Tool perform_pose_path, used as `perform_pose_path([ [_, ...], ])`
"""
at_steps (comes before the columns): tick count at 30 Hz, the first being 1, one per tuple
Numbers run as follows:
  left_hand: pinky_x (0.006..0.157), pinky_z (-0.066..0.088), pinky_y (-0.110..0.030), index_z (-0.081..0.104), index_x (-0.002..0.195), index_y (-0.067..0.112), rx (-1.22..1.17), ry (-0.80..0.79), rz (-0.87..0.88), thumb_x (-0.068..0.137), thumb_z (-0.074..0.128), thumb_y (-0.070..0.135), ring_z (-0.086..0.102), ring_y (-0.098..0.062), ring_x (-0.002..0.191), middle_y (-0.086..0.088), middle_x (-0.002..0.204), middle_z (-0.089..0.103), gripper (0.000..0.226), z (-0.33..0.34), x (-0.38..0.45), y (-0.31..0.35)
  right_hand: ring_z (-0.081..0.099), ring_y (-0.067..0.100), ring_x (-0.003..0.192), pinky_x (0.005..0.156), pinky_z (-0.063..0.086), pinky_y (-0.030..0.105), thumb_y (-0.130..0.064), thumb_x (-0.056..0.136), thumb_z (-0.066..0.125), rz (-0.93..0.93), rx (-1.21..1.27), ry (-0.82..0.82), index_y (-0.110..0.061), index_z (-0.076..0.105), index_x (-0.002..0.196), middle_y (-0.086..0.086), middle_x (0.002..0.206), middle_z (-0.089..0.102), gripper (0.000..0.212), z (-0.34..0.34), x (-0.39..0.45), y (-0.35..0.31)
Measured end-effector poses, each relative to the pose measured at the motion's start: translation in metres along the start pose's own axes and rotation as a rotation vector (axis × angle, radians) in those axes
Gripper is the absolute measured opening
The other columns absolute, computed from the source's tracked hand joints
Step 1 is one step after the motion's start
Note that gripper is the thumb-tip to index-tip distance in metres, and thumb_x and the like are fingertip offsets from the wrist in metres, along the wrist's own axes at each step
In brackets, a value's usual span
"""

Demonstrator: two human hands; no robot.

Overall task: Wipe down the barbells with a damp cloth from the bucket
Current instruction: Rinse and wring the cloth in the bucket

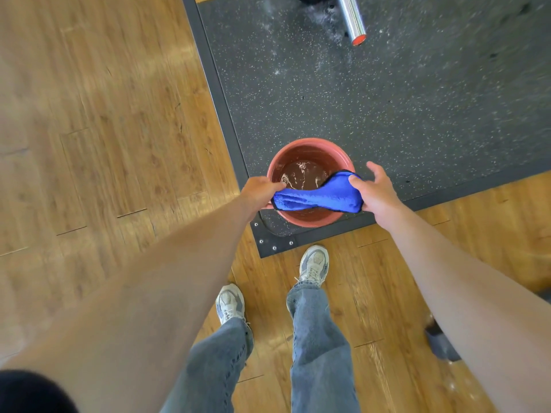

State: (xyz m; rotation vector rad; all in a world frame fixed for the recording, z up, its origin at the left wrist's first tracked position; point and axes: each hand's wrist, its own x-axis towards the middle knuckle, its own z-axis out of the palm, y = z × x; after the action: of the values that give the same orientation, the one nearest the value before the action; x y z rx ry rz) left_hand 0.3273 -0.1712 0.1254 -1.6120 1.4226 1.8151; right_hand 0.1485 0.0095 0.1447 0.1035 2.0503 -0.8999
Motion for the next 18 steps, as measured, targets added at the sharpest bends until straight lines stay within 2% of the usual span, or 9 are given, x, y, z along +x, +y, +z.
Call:
perform_pose_path([
  [2,0.054,0.053,-0.022,0.053,0.098,0.019,-0.033,0.067,0.049,0.099,0.068,0.022,0.064,-0.011,0.073,-0.003,0.092,0.064,0.015,-0.001,0.004,-0.005,0.066,0.023,0.110,0.093,0.058,0.048,-0.014,0.094,0.071,0.096,0.136,0.018,-0.025,0.039,0.152,0.009,0.129,0.057,0.068,-0.003,0.003,0.002],
  [4,0.053,0.053,-0.021,0.059,0.111,0.022,-0.089,0.074,0.064,0.100,0.066,0.023,0.065,-0.010,0.076,-0.004,0.100,0.066,0.013,-0.002,0.005,-0.009,0.069,0.024,0.104,0.088,0.060,0.045,-0.001,0.091,0.071,0.147,0.219,0.000,-0.020,0.045,0.147,0.015,0.127,0.061,0.064,-0.004,0.003,0.006],
  [6,0.057,0.053,-0.018,0.072,0.107,0.021,-0.083,0.011,0.048,0.100,0.066,0.029,0.067,-0.009,0.080,-0.002,0.104,0.072,0.012,-0.003,0.004,-0.011,0.071,0.027,0.101,0.078,0.062,0.039,0.008,0.089,0.068,0.165,0.279,0.031,-0.016,0.052,0.140,0.020,0.124,0.064,0.058,-0.002,0.002,0.010],
  [8,0.067,0.053,-0.019,0.080,0.101,0.021,-0.027,-0.073,0.055,0.092,0.076,0.038,0.068,-0.008,0.086,0.003,0.102,0.077,0.019,-0.006,0.001,-0.014,0.072,0.027,0.098,0.069,0.061,0.033,0.011,0.087,0.068,0.190,0.331,0.080,-0.014,0.058,0.133,0.022,0.120,0.065,0.053,-0.001,0.001,0.014],
  [10,0.073,0.051,-0.022,0.081,0.097,0.023,0.114,-0.090,0.135,0.081,0.087,0.035,0.065,-0.008,0.083,0.005,0.092,0.075,0.021,-0.011,0.001,-0.018,0.071,0.026,0.101,0.078,0.062,0.036,0.011,0.085,0.070,0.183,0.318,0.063,-0.016,0.061,0.131,0.020,0.120,0.065,0.054,-0.002,-0.001,0.016],
  [13,0.062,0.038,-0.014,0.079,0.100,0.018,0.472,0.052,0.371,0.078,0.089,0.017,0.051,-0.013,0.067,0.004,0.071,0.056,0.024,-0.015,0.001,-0.021,0.064,0.022,0.115,0.100,0.053,0.041,0.005,0.078,0.080,0.069,0.064,-0.114,-0.022,0.060,0.133,0.007,0.126,0.063,0.065,-0.005,-0.010,0.017],
  [14,0.060,0.034,-0.012,0.079,0.099,0.016,0.532,0.110,0.456,0.079,0.087,0.014,0.052,-0.015,0.070,0.005,0.074,0.056,0.022,-0.015,-0.003,-0.020,0.060,0.019,0.117,0.100,0.049,0.037,0.003,0.075,0.084,0.005,-0.089,-0.173,-0.022,0.060,0.135,0.003,0.127,0.060,0.070,-0.005,-0.013,0.016],
  [16,0.067,0.033,-0.015,0.077,0.094,0.014,0.595,0.183,0.606,0.081,0.084,0.008,0.055,-0.018,0.085,0.004,0.090,0.058,0.016,-0.012,-0.006,-0.017,0.055,0.016,0.114,0.094,0.042,0.030,-0.002,0.071,0.088,-0.139,-0.400,-0.261,-0.021,0.062,0.135,0.001,0.128,0.058,0.072,-0.002,-0.017,0.014],
  [18,0.080,0.034,-0.019,0.072,0.086,0.015,0.676,0.187,0.757,0.077,0.083,0.002,0.050,-0.018,0.098,0.003,0.104,0.053,0.019,-0.006,-0.011,-0.014,0.057,0.019,0.108,0.092,0.044,0.033,-0.016,0.074,0.088,-0.285,-0.686,-0.243,-0.023,0.068,0.127,0.002,0.125,0.062,0.057,0.005,-0.018,0.013],
])
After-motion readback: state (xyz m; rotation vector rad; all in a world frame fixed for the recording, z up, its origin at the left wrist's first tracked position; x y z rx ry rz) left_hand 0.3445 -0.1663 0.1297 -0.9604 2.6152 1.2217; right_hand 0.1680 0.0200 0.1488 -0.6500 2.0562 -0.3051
